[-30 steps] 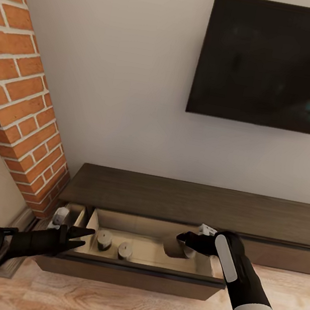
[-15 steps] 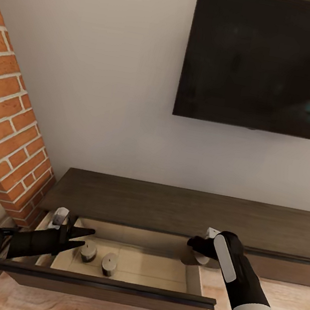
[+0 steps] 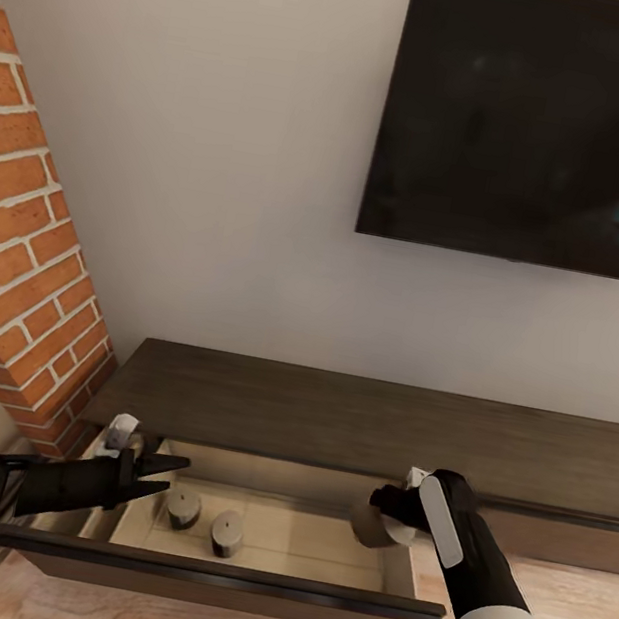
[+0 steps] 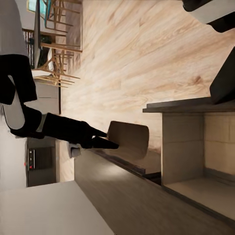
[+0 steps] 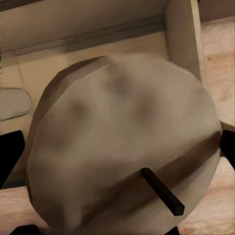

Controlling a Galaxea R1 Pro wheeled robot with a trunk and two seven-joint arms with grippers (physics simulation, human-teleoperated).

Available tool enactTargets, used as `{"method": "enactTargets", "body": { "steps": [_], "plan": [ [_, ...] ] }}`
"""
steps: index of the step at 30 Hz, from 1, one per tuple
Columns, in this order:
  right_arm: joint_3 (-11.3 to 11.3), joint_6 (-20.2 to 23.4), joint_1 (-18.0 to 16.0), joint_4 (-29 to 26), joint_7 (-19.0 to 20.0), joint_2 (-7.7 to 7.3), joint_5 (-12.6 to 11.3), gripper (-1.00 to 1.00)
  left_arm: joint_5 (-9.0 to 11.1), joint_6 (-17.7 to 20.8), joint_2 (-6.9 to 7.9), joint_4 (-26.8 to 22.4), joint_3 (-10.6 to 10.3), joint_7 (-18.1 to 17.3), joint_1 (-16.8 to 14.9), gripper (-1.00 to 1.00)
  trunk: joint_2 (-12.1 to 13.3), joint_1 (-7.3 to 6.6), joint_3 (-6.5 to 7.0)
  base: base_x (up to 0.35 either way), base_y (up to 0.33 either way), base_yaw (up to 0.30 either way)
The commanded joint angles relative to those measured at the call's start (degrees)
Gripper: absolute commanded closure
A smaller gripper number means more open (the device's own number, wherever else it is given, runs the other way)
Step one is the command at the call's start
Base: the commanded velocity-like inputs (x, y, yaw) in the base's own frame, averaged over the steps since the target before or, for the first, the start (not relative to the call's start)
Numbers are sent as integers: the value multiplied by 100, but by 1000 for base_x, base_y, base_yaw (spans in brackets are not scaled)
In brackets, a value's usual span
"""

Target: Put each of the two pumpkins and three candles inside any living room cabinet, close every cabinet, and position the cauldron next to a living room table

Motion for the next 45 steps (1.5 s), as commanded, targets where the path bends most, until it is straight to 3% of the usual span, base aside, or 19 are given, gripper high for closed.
{"method": "enactTargets", "body": {
  "steps": [1,4,10,13,15,19,25,27,28,30,31,33,35,39,41,45],
  "plan": [
    [17,-14,-5,31,-58,16,-56,100,-15,8,4,2,-5,-23,-4,-100,-3,0,-5,0,230,0],
    [50,-111,-5,105,-79,70,-59,100,-15,7,4,2,-6,-23,-4,-100,-3,0,-5,0,167,0],
    [447,-401,-5,421,-427,346,-54,100,-22,1,-4,-15,-37,3,-4,-100,-3,0,-5,0,31,0],
    [553,-529,-5,460,-483,399,-58,100,-58,-16,-32,-34,-172,75,-6,-100,-3,0,-5,0,3,0],
    [614,-578,-5,476,-495,416,-64,100,-88,-51,-162,-30,-315,315,-34,-100,-3,0,-5,0,1,0],
    [678,-638,-5,484,-502,426,-65,100,-100,-70,-474,-90,-409,1404,-161,-100,-3,0,-5,0,0,0],
    [701,-680,-5,505,-503,423,-65,100,-87,-76,-965,-125,-435,3410,-978,-100,-3,0,-5,0,0,0],
    [702,-683,-5,514,-503,427,-59,100,-94,-78,-1192,-128,-451,4241,-1135,-100,-3,0,-5,0,0,0],
    [703,-685,-5,515,-503,427,-57,100,-97,-78,-1260,-128,-453,4447,-1159,-100,-3,0,-5,0,0,0],
    [703,-689,-5,518,-503,424,-54,100,-110,-83,-1571,-129,-459,5235,-1214,-100,-3,0,-5,0,0,0],
    [703,-689,-5,519,-503,424,-54,100,-112,-84,-1650,-129,-463,5414,-1221,-100,-3,0,-5,0,0,0],
    [703,-702,-5,519,-503,425,-53,100,-169,-86,-1948,-125,-558,6045,-1234,-100,-3,0,-5,0,0,0],
    [713,-790,-5,523,-503,428,-54,100,-391,-100,-2120,-116,-824,6381,-1240,-100,-3,0,-5,0,0,0],
    [899,-932,-5,580,-510,429,-60,100,-921,-411,-2283,-83,-1394,6560,-1232,-100,-3,0,-5,0,0,0],
    [964,-951,-5,591,-511,431,-61,100,-1035,-607,-2324,-71,-1669,6604,-1228,-100,-3,0,-5,0,0,0],
    [1003,-962,-5,597,-512,482,-54,100,-1104,-746,-2347,-62,-2003,6648,-1226,-100,-3,0,-5,-1,17,0]
  ]
}}
